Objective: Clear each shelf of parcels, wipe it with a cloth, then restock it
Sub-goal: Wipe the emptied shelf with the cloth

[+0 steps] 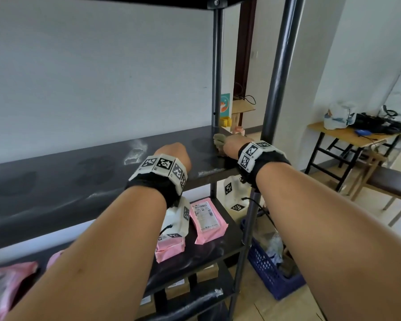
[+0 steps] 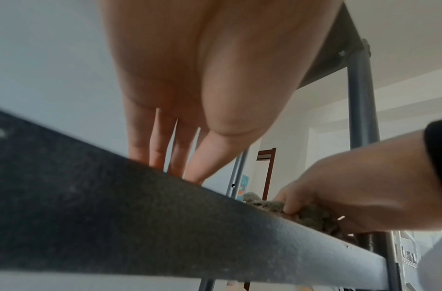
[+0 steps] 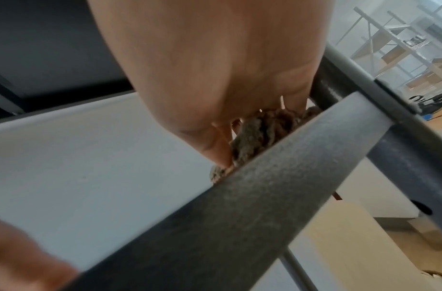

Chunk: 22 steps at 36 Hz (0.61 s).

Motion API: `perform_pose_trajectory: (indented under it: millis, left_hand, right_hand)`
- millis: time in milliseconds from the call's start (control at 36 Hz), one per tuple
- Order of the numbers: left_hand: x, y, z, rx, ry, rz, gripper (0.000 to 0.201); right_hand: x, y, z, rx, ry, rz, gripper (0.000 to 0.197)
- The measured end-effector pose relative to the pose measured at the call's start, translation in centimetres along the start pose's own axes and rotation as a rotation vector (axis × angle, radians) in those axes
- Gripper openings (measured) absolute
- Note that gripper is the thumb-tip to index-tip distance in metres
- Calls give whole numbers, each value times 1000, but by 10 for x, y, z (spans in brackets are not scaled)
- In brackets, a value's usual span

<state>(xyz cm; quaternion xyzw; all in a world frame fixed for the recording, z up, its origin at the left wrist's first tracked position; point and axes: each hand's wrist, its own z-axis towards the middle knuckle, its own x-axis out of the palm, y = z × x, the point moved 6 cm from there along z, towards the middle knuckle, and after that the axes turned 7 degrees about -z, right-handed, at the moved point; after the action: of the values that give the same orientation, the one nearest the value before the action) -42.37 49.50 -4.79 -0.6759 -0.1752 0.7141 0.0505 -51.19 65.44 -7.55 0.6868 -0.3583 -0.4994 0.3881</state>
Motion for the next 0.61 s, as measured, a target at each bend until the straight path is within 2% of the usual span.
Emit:
perform_pose_trajectory:
  millis: [28, 56, 83, 111, 167, 222, 306, 361, 417, 472, 556, 611]
  left_hand:
    - [0, -2, -2, -3, -1, 11, 10]
    - [0, -2, -2, -5, -4, 20, 8]
    - [1, -1, -4, -11, 7, 31, 8]
    - [2, 0, -4, -14, 17, 37, 8]
    - [1, 3, -5, -5, 41, 69, 5]
    - [2, 8, 1, 0, 61, 94, 5]
    - [3, 11, 1, 43, 100, 123, 27]
    - [2, 12, -6, 60, 137, 146, 28]
    - [-3, 12, -12, 104, 109, 162, 25]
    - [-2, 20, -8, 77, 121, 162, 24]
    - [-8, 21, -7, 137, 85, 159, 35]
    - [-13, 20, -9, 157, 79, 136, 33]
  right_hand:
    - [6, 4, -10, 77, 7, -64, 47]
    - [10, 8, -19, 125, -7, -275, 45]
    - [6, 13, -30, 161, -108, -429, 44]
    - [1, 22, -43, 155, -246, -556, 43]
    - [7, 30, -56, 72, -276, -702, 36]
    - [12, 28, -61, 44, -277, -745, 33]
    - [22, 31, -70, -4, -256, -890, 31]
    - [29, 37, -80, -34, -253, -973, 27]
    - [36, 40, -88, -54, -240, -1024, 23]
    - [41, 43, -98, -74, -253, -1016, 20]
    - [43, 46, -109, -101, -293, -971, 19]
    - [45, 47, -114, -101, -297, -971, 18]
